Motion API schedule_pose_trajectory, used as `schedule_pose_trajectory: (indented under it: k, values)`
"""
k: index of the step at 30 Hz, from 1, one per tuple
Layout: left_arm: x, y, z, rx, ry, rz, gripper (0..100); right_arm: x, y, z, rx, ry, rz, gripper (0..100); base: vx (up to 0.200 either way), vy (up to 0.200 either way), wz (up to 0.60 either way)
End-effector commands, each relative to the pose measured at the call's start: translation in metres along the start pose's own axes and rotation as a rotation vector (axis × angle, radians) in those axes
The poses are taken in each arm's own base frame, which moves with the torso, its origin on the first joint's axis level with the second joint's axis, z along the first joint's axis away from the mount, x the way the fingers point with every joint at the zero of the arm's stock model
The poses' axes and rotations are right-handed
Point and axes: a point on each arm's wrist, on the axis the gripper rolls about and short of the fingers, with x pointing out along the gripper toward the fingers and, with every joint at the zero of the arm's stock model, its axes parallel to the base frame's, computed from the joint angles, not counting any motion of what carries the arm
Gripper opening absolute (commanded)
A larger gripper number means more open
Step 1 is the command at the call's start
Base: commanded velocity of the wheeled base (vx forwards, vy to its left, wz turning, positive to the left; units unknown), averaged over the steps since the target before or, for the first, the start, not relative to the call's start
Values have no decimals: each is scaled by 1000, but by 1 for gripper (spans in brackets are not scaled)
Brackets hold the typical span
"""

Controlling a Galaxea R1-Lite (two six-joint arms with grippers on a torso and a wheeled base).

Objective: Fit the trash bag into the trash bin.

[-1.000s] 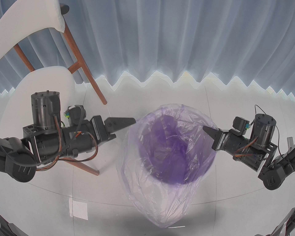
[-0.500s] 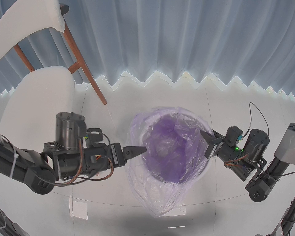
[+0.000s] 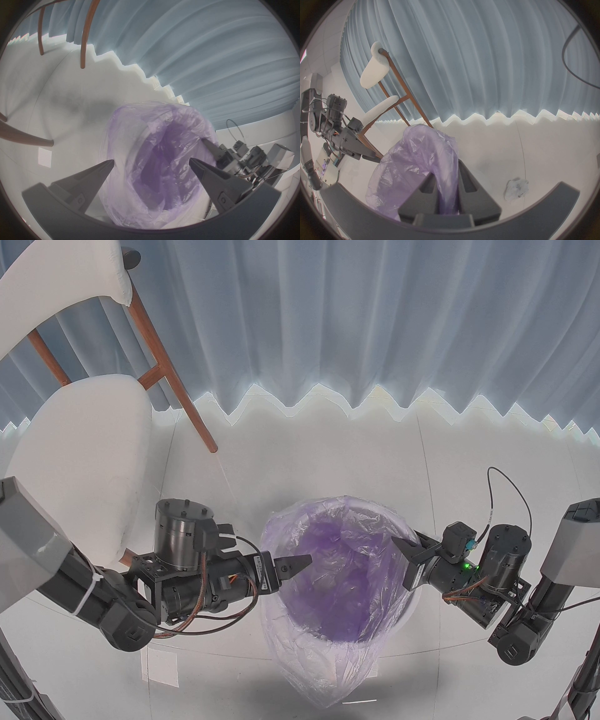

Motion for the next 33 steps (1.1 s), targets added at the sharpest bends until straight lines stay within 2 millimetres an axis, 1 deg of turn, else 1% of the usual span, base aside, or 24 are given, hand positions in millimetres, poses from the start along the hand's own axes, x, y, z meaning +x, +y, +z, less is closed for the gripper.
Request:
schedule_pose_trajectory:
  k: [1, 3, 6, 7, 9, 13, 21, 22, 25, 26, 27, 30, 31, 33]
  values:
    - [17, 9, -16, -3, 45, 49, 100, -1, 4, 0, -1, -2, 13, 0, 0, 0, 0]
    - [23, 11, -21, -1, 58, 69, 100, -3, 9, -1, -2, 2, 28, 0, 0, 0, 0]
    - [25, 11, -25, 2, 68, 73, 100, -5, 15, 0, -3, 1, 47, 0, 0, 0, 0]
    - [26, 12, -27, 2, 75, 74, 0, -6, 17, 1, -3, 0, 52, 0, 0, 0, 0]
    - [28, 10, -31, 6, 86, 72, 0, -7, 20, 2, -2, -4, 55, 0, 0, 0, 0]
    - [34, 13, -34, 5, 93, 81, 0, -8, 20, 4, 0, -12, 57, 0, 0, 0, 0]
    - [34, 12, -28, 7, 31, 60, 0, -9, 24, 4, -5, -12, 51, 0, 0, 0, 0]
    - [34, 11, -27, 7, 28, 62, 0, -9, 24, 4, -5, -15, 53, 100, 0, 0, 0]
    - [34, 11, -26, 7, 24, 63, 0, -10, 26, 6, 3, -24, 62, 100, 0, 0, 0]
    - [34, 12, -25, 4, 17, 65, 0, -14, 30, 12, 8, -43, 75, 100, 0, 0, 0]
    - [34, 12, -25, 4, 18, 66, 0, -14, 30, 13, 8, -46, 75, 100, 0, 0, 0]
    - [34, 14, -14, -4, -20, 69, 0, -29, 37, 33, 26, -101, 107, 100, 0, 0, 0]
    - [34, 14, -13, -5, -25, 67, 0, -30, 37, 35, 27, -107, 109, 100, 0, 0, 0]
    - [35, 13, -6, -10, -63, 49, 0, -38, 36, 47, 27, -121, 106, 100, 0, 0, 0]
